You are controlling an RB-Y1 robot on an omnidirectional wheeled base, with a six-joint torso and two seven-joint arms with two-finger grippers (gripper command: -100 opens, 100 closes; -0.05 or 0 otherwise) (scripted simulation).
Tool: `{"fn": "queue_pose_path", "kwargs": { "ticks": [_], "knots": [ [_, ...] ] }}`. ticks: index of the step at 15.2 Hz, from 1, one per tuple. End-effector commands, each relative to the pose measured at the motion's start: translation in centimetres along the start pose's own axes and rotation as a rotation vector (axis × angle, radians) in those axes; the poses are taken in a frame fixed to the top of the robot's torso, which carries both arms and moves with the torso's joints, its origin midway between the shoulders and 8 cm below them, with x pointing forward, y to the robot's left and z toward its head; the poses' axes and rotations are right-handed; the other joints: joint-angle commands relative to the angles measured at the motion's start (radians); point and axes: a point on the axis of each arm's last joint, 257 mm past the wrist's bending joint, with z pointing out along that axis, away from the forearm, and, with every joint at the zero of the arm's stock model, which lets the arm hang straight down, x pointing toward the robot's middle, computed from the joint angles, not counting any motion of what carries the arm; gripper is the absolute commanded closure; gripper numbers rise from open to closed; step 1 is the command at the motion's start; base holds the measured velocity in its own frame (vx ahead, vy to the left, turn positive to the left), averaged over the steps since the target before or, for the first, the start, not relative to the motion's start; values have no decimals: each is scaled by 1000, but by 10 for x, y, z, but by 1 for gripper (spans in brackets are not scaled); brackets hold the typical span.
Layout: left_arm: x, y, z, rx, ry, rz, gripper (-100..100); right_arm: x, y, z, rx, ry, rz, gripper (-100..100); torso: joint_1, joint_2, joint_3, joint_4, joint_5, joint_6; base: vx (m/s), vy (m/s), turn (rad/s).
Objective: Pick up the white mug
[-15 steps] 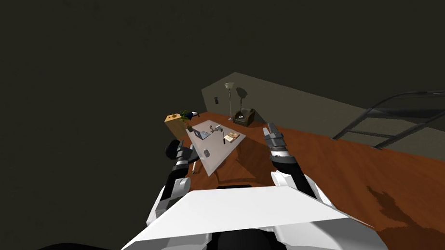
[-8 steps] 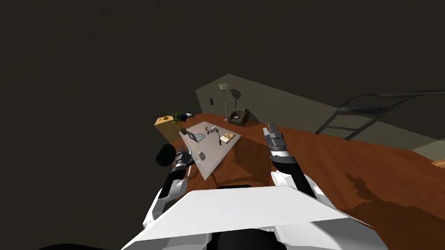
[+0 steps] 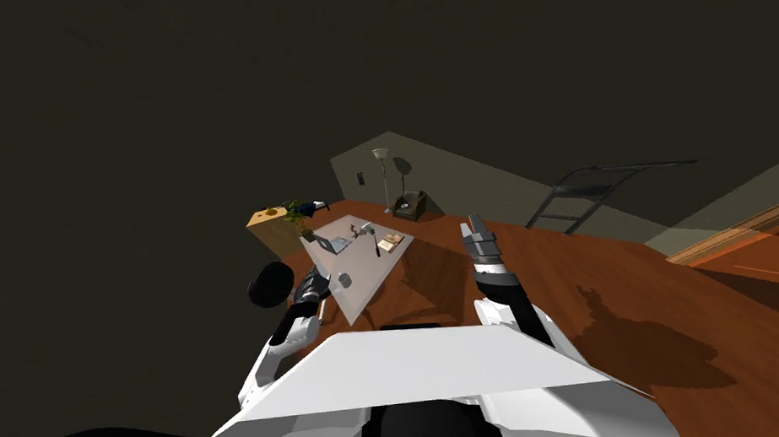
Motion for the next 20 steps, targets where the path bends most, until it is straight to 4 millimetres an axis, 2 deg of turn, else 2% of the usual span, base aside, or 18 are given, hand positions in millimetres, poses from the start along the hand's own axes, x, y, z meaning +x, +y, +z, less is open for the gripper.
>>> {"fn": "queue_pose_path", "kwargs": {
  "ticks": [1,2,3,4,6,7,9,10,11,12,14,15,17,18,20],
  "knots": [
    [-15,16,-1,-41,-29,-12,-100,0,0,0,0,0,0,0,0,0,0,0,0,0,22,-14,-75],
    [-38,27,-1,-89,-76,-39,-100,0,0,0,0,0,0,0,0,0,0,0,0,0,25,-20,-192],
    [-44,34,-2,-105,-88,-40,-100,0,0,0,0,0,0,0,0,0,0,0,0,0,27,-19,-224],
    [-66,40,-3,-132,-131,-70,-100,0,0,0,0,0,0,0,0,0,0,0,0,0,36,-23,-262],
    [-72,51,-5,-167,-149,-72,-100,0,0,0,0,0,0,0,0,0,0,0,0,0,35,-16,-129],
    [-94,59,-8,-198,-195,-104,-100,0,0,0,0,0,0,0,0,0,0,0,0,0,33,-13,-181],
    [-99,68,-11,-227,-210,-106,-100,0,0,0,0,0,0,0,1,-1,0,0,0,0,32,-8,-141],
    [-124,79,-17,-265,-263,-142,-100,0,0,0,0,0,0,0,1,0,0,0,0,0,38,-8,-181],
    [-126,84,-19,-285,-271,-144,-100,0,0,0,0,0,0,0,1,0,0,0,0,0,41,-9,-223],
    [-142,85,-22,-297,-305,-178,-100,0,0,0,0,0,0,0,1,0,0,0,0,0,45,-9,-301],
    [-150,100,-29,-340,-332,-184,-100,0,0,0,0,0,0,0,1,-1,-1,0,0,0,42,0,-140],
    [-170,106,-36,-368,-377,-222,-100,0,0,0,0,0,0,0,1,-1,-1,0,0,0,41,-4,-199],
    [-173,114,-40,-393,-392,-226,-100,0,0,0,0,0,0,0,1,-1,-1,0,0,0,38,2,-125],
    [-193,124,-50,-425,-443,-268,-100,0,0,0,0,0,0,0,1,0,0,0,0,0,36,2,-182],
    [-194,128,-53,-444,-450,-271,-100,0,0,0,0,0,0,0,1,-1,0,0,0,0,35,5,-144]
  ]
}}
